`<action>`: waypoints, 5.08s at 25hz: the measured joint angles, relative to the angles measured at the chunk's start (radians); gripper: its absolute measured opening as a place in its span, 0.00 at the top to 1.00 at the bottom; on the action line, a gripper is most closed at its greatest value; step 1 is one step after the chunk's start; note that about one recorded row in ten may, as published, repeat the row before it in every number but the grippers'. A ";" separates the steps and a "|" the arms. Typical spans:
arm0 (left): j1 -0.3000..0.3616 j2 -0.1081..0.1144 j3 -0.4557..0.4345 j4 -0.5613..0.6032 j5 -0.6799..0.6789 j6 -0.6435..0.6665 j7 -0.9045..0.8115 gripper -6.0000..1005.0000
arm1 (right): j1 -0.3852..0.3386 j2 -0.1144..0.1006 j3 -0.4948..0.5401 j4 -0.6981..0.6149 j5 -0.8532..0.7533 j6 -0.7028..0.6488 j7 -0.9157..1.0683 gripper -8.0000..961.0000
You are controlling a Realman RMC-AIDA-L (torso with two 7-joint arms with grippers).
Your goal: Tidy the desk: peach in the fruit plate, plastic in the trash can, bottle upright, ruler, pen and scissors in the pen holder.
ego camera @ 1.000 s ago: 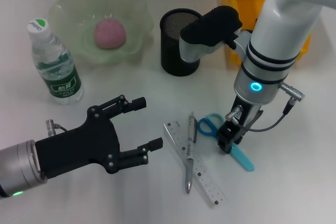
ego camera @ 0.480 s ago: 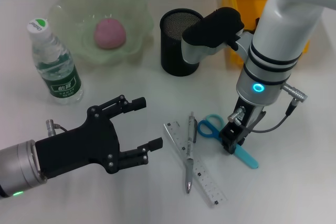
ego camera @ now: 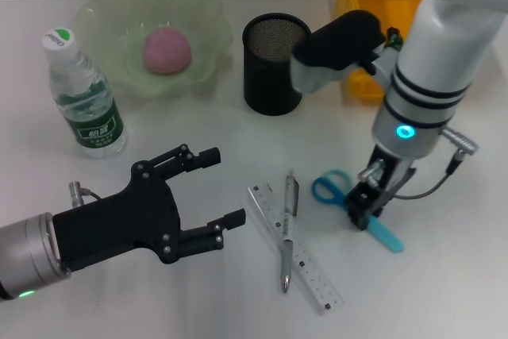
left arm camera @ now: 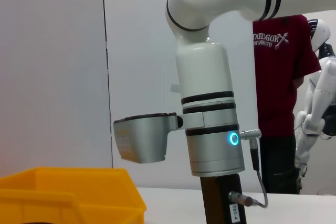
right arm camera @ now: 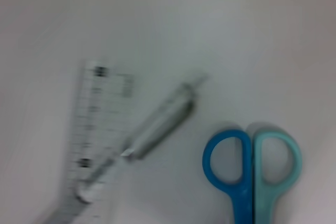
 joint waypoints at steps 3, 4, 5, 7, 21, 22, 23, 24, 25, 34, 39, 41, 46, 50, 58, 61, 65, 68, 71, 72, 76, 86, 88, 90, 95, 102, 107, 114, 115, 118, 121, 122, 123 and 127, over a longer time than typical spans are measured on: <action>0.000 0.000 0.000 0.000 0.000 0.001 0.000 0.20 | -0.026 0.000 0.054 -0.025 -0.057 -0.014 -0.001 0.79; 0.000 0.000 0.000 0.000 0.000 0.001 0.000 0.20 | -0.037 -0.001 0.071 -0.038 -0.075 -0.018 -0.001 0.78; -0.001 0.000 0.000 0.000 0.000 0.001 0.000 0.20 | -0.060 -0.002 0.104 -0.072 -0.111 -0.028 -0.002 0.78; -0.001 0.000 0.000 0.000 -0.001 0.002 0.000 0.20 | -0.071 -0.003 0.119 -0.096 -0.131 -0.033 -0.002 0.78; 0.005 0.000 -0.011 -0.002 -0.009 -0.009 -0.012 0.20 | -0.320 -0.015 0.331 -0.764 -0.201 0.006 -0.046 0.78; 0.005 0.000 -0.012 -0.003 -0.010 -0.011 -0.013 0.20 | -0.339 -0.014 0.330 -0.796 -0.198 0.033 -0.052 0.78; 0.003 0.000 -0.015 -0.007 -0.011 -0.011 -0.013 0.20 | -0.361 -0.012 0.326 -0.822 -0.194 0.072 -0.059 0.77; 0.001 0.000 -0.019 -0.011 -0.011 -0.010 -0.015 0.20 | -0.382 -0.011 0.320 -0.842 -0.186 0.117 -0.068 0.77; -0.001 0.000 -0.022 -0.014 -0.011 -0.010 -0.017 0.20 | -0.402 -0.010 0.314 -0.855 -0.174 0.162 -0.080 0.77; -0.005 0.001 -0.032 -0.017 -0.011 -0.011 -0.041 0.20 | -0.535 -0.012 0.312 -0.788 0.189 0.507 -0.383 0.77; -0.004 0.001 -0.032 -0.017 -0.011 -0.019 -0.042 0.20 | -0.569 -0.011 0.308 -0.702 0.407 0.636 -0.615 0.77; -0.002 0.001 -0.031 -0.017 -0.011 -0.019 -0.043 0.20 | -0.569 -0.012 0.312 -0.657 0.510 0.665 -0.725 0.77; 0.001 0.000 -0.028 -0.018 -0.011 -0.020 -0.043 0.20 | -0.549 -0.012 0.306 -0.516 0.817 0.713 -1.094 0.76; 0.003 0.000 -0.025 -0.019 -0.010 -0.020 -0.042 0.20 | -0.499 -0.011 0.306 -0.343 1.101 0.690 -1.409 0.76; 0.002 0.000 -0.024 -0.028 -0.004 -0.019 -0.036 0.20 | -0.328 -0.011 0.318 0.105 1.494 0.621 -1.787 0.76; 0.003 0.000 -0.024 -0.028 -0.004 -0.018 -0.035 0.20 | -0.260 -0.011 0.320 0.246 1.566 0.617 -1.868 0.76; 0.004 0.000 -0.024 -0.028 -0.003 -0.019 -0.034 0.20 | -0.221 -0.008 0.312 0.323 1.588 0.619 -1.913 0.75; 0.004 0.000 -0.023 -0.028 -0.003 -0.018 -0.034 0.20 | -0.220 -0.005 0.307 0.337 1.590 0.619 -1.916 0.75; 0.006 0.000 -0.023 -0.028 -0.003 -0.017 -0.034 0.20 | -0.238 -0.003 0.307 0.344 1.595 0.617 -1.917 0.75; 0.006 0.000 -0.023 -0.028 -0.003 -0.017 -0.034 0.20 | -0.246 -0.003 0.307 0.344 1.597 0.614 -1.918 0.75; 0.009 0.000 -0.023 -0.028 -0.003 -0.017 -0.034 0.20 | -0.279 -0.002 0.306 0.340 1.600 0.590 -1.918 0.75; 0.009 0.000 -0.023 -0.029 -0.003 -0.019 -0.034 0.20 | -0.273 -0.002 0.306 0.413 1.600 0.599 -1.954 0.74; 0.008 0.000 -0.023 -0.029 -0.003 -0.019 -0.034 0.20 | -0.267 -0.002 0.306 0.421 1.600 0.606 -1.955 0.74; 0.007 0.000 -0.023 -0.029 -0.003 -0.019 -0.034 0.20 | -0.264 -0.002 0.306 0.423 1.600 0.632 -1.956 0.74; 0.004 0.000 -0.023 -0.029 -0.003 -0.020 -0.033 0.20 | -0.243 -0.002 0.304 0.453 1.598 0.660 -1.957 0.74; 0.007 -0.002 -0.023 -0.031 -0.003 -0.019 -0.031 0.20 | -0.238 -0.002 0.270 0.464 1.596 0.655 -1.955 0.73; 0.011 -0.002 -0.023 -0.031 -0.004 -0.016 -0.031 0.20 | -0.245 -0.002 0.266 0.463 1.598 0.653 -1.955 0.73; 0.015 0.002 -0.023 -0.031 -0.003 -0.011 -0.033 0.20 | -0.315 -0.003 0.270 0.386 1.600 0.594 -1.949 0.54; 0.016 0.003 -0.022 -0.031 -0.002 -0.008 -0.035 0.20 | -0.371 -0.006 0.276 0.314 1.600 0.555 -1.937 0.53; 0.028 0.009 -0.014 -0.025 0.002 0.008 -0.039 0.20 | -0.432 -0.011 0.276 0.223 1.595 0.532 -1.874 0.51; 0.047 0.013 -0.011 -0.014 0.003 0.022 -0.039 0.20 | -0.506 -0.029 0.275 0.059 1.486 0.522 -1.645 0.45; 0.050 0.015 -0.011 -0.013 0.003 0.022 -0.042 0.20 | -0.521 -0.036 0.278 0.001 1.419 0.521 -1.542 0.42; 0.052 0.016 -0.011 -0.013 0.003 0.022 -0.044 0.20 | -0.534 -0.042 0.286 -0.064 1.326 0.518 -1.412 0.39; 0.052 0.020 -0.011 -0.008 0.017 0.022 -0.056 0.20 | -0.528 -0.048 0.343 -0.336 0.825 0.424 -0.871 0.24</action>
